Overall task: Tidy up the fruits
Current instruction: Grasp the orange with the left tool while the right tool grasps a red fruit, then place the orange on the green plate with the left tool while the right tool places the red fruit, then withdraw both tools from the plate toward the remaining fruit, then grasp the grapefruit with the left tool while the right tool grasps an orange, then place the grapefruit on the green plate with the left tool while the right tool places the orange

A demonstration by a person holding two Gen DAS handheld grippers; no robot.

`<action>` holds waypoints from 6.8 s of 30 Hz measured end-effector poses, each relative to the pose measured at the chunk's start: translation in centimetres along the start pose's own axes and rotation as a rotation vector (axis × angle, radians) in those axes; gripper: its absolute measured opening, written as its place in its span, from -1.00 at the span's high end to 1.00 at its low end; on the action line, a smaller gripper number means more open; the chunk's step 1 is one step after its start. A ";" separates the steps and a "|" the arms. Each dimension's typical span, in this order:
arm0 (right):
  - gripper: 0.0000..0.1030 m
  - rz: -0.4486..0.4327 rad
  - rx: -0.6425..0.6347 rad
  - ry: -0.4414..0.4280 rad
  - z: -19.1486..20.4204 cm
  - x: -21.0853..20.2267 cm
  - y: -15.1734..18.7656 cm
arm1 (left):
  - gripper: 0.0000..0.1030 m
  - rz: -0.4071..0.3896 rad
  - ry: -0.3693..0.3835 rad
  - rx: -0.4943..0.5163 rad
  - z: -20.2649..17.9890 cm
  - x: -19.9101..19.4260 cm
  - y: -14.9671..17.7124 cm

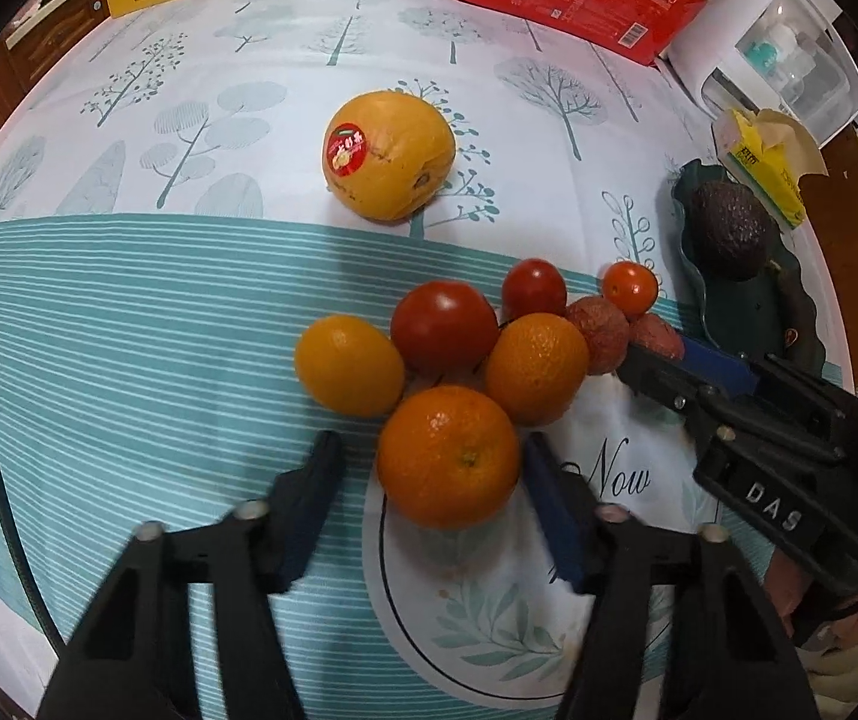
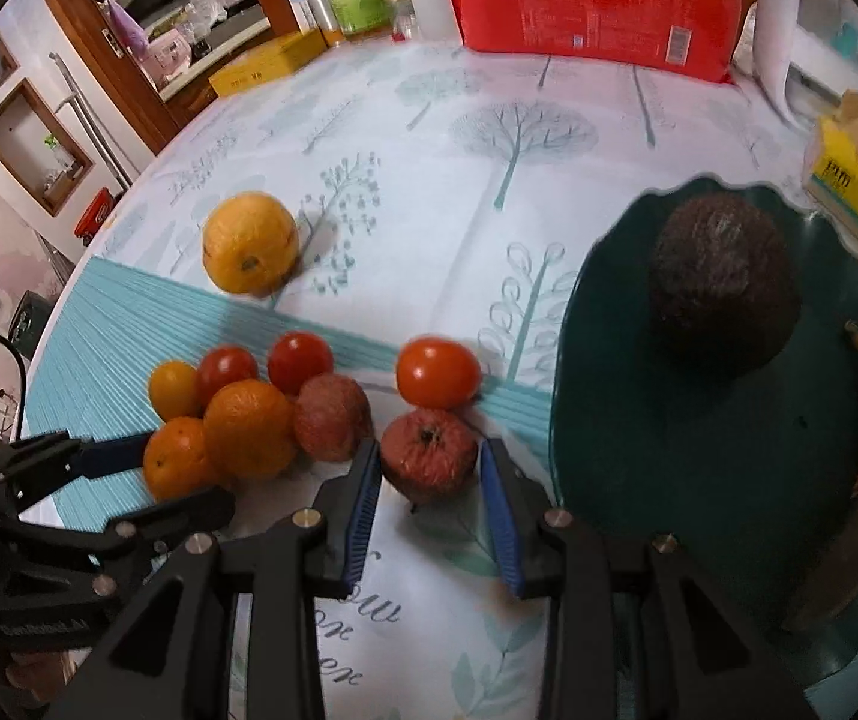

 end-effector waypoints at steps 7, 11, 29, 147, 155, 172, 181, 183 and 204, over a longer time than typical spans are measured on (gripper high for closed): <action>0.39 -0.002 -0.008 -0.007 0.7 -0.6 0.6 | 0.18 -0.028 -0.002 -0.004 0.1 -1.1 0.5; 0.39 -0.008 -0.019 -0.022 1.4 -1.8 1.2 | 0.18 -0.046 -0.003 0.013 -0.1 -3.2 1.2; 0.39 -0.129 -0.024 0.057 0.1 -14.0 2.1 | 0.18 -0.170 0.110 0.176 -10.0 -12.0 -1.4; 0.11 -0.025 -0.402 -0.071 8.8 -1.3 -1.0 | -0.98 -0.035 0.051 0.497 2.9 -3.0 -12.0; 0.11 -0.062 -0.547 -0.064 9.9 0.2 -0.3 | -0.73 0.056 0.120 0.557 1.4 2.1 -11.5; 0.29 -0.160 -0.647 0.011 11.4 -1.8 2.2 | 0.09 0.061 0.143 0.475 1.3 4.3 -10.4; 0.30 -0.195 -0.592 0.018 11.0 -4.3 1.9 | 0.10 -0.012 0.076 0.337 2.1 0.0 -8.8; 0.30 -0.205 -0.583 0.018 10.9 -5.1 1.9 | 0.09 -0.033 0.073 0.327 1.7 -1.9 -7.9; 0.30 -0.290 -0.353 0.072 5.8 -17.3 5.7 | 0.09 -0.096 0.178 0.412 -10.7 -11.4 -0.2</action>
Point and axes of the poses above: each gripper's, at about its wrist camera, not at the fingertips, and x roughly the way its jaws point, z to its left, y to its underside, the point moved 3 cm from there along x, roughly the way its jaws point, and after that the axes turned 12 degrees about -z, right-handed, at the moved point
